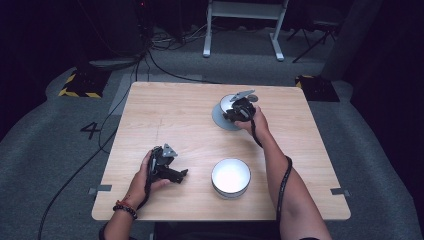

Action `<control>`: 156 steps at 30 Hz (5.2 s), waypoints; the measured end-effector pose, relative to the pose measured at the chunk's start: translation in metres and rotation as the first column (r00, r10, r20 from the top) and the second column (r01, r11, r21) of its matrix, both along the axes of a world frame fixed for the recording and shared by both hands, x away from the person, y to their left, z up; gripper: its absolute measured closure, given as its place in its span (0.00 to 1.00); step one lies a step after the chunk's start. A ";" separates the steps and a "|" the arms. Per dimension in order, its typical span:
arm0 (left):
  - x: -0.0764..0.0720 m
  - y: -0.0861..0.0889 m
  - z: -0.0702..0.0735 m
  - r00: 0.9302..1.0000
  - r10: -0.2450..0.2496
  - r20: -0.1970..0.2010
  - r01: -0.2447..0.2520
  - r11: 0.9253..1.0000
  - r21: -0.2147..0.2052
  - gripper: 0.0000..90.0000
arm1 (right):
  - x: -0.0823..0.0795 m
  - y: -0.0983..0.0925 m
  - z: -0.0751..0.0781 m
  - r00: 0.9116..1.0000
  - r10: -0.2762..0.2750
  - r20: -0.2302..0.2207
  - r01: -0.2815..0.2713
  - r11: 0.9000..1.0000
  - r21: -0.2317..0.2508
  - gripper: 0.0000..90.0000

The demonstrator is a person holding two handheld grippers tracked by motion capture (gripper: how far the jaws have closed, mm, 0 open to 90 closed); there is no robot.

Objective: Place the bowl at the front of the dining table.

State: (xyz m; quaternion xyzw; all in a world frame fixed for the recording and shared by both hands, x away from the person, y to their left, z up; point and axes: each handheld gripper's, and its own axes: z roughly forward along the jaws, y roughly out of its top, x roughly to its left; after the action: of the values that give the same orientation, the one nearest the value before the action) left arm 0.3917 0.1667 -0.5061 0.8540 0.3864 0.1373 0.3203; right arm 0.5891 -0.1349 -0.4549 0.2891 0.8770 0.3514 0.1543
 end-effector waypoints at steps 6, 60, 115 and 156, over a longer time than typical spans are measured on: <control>0.000 0.000 0.000 1.000 0.000 0.000 0.000 1.000 -0.002 0.00 | -0.002 -0.007 0.003 1.000 0.004 0.009 -0.004 1.000 0.010 0.74; 0.000 -0.001 0.000 1.000 0.005 -0.013 -0.005 1.000 -0.012 0.00 | -0.080 -0.055 0.047 0.989 0.070 0.127 -0.058 0.993 -0.103 0.27; -0.001 -0.001 0.000 1.000 0.006 -0.012 -0.007 1.000 -0.011 0.00 | -0.172 -0.125 0.026 0.988 0.096 0.122 -0.078 0.987 -0.141 0.27; -0.001 -0.001 -0.001 1.000 0.007 -0.012 -0.007 1.000 -0.012 0.00 | -0.214 -0.175 -0.028 0.999 -0.019 0.034 0.024 0.991 -0.129 0.26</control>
State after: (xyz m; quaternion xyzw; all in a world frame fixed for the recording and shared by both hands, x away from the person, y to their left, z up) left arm 0.3912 0.1654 -0.5066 0.8516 0.3920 0.1309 0.3226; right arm 0.3747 -0.3103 -0.4828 0.2820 0.8922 0.2967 0.1909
